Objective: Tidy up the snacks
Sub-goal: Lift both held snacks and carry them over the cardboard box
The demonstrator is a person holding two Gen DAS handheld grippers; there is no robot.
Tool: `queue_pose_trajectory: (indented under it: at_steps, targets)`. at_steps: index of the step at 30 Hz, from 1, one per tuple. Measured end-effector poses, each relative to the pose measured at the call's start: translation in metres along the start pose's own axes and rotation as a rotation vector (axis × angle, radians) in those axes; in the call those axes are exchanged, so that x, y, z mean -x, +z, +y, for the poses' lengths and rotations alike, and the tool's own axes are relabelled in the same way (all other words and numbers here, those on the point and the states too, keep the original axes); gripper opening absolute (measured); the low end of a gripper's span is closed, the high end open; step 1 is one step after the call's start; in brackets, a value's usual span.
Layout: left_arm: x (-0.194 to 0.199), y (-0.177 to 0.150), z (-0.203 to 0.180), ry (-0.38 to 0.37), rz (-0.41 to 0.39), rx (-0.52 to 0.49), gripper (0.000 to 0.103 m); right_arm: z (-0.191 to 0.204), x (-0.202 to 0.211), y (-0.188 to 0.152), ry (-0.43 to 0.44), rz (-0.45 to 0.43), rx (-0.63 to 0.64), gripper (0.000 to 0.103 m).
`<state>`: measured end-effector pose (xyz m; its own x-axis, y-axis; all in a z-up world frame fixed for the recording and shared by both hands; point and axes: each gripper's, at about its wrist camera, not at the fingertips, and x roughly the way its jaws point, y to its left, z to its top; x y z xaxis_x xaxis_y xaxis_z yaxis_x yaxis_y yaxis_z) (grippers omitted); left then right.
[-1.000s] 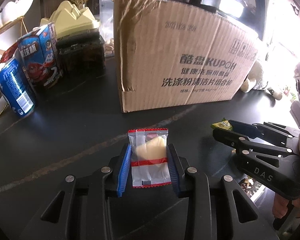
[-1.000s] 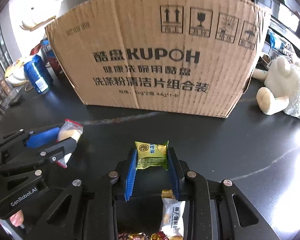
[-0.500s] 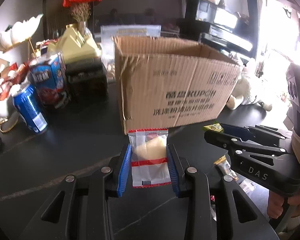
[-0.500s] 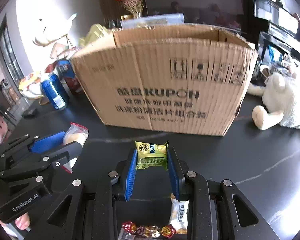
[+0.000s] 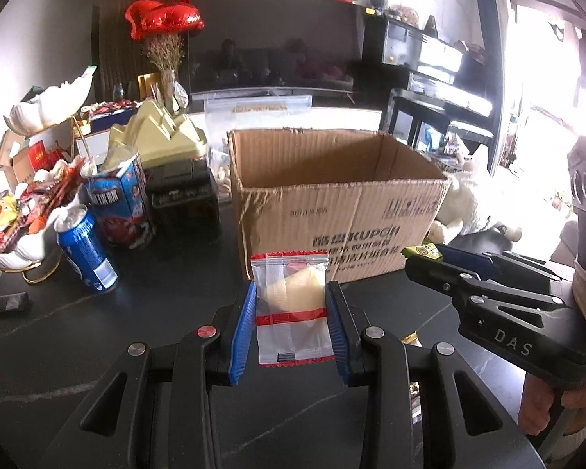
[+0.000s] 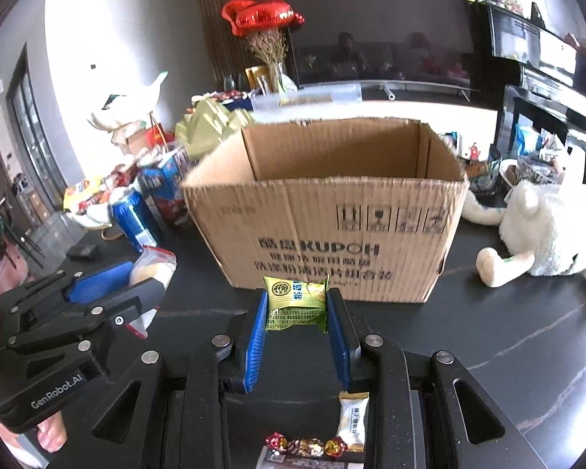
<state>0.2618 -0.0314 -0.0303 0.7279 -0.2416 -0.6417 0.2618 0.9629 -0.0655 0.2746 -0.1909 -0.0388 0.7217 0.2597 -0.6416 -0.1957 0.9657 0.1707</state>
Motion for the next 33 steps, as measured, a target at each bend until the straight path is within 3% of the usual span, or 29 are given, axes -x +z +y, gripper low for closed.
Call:
queue_pose_trajectory:
  at_steps: [18,33]
  targets:
    - [0.033,0.066,-0.006,-0.01,-0.059,-0.028,0.035,0.001,0.047,0.064,-0.026,-0.088,0.03,0.031]
    - [-0.004,0.124,0.001,-0.033,-0.026,-0.033,0.035,-0.01,0.027,0.114,-0.075,-0.071,0.059,0.032]
